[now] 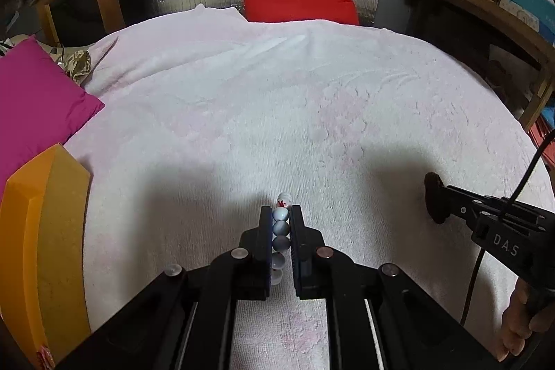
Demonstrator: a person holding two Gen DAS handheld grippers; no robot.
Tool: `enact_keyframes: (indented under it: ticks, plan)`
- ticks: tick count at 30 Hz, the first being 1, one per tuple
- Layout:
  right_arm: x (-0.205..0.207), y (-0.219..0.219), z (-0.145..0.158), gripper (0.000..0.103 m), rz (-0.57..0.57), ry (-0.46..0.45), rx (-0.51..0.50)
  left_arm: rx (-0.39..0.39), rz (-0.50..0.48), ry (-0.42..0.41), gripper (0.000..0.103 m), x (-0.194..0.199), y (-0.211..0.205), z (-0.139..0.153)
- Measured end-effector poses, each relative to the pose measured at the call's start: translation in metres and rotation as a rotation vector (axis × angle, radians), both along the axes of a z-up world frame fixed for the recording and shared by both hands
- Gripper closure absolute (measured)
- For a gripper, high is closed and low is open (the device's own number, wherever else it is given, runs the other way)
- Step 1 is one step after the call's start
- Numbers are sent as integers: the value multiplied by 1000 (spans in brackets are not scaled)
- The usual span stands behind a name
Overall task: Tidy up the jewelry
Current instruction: 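Carry the white bead bracelet to the orange box with the left tool while the right tool carries the ring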
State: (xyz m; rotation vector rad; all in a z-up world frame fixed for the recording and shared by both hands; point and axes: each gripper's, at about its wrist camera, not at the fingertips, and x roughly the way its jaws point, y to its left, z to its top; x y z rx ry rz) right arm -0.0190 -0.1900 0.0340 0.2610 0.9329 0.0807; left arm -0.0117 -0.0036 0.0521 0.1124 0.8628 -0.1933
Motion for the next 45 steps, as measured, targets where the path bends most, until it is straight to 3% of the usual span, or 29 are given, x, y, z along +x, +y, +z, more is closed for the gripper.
enact_keyframes:
  ticks: [15,25,30,36,45]
  plan:
    - [-5,19,15,92,50,-34,-11,-7,34,-60,93,-13,10,18]
    - [-16,29,35,92,78,-81,16,-52,84,-155,93,-64,27,57]
    - [-24,39,53,92,102,-131,54,-75,142,-197,93,-100,60,82]
    - [-37,68,71,92,149,-172,118,-34,260,-252,93,-135,116,112]
    - [-59,141,102,92,293,-259,206,35,450,-283,93,-162,191,122]
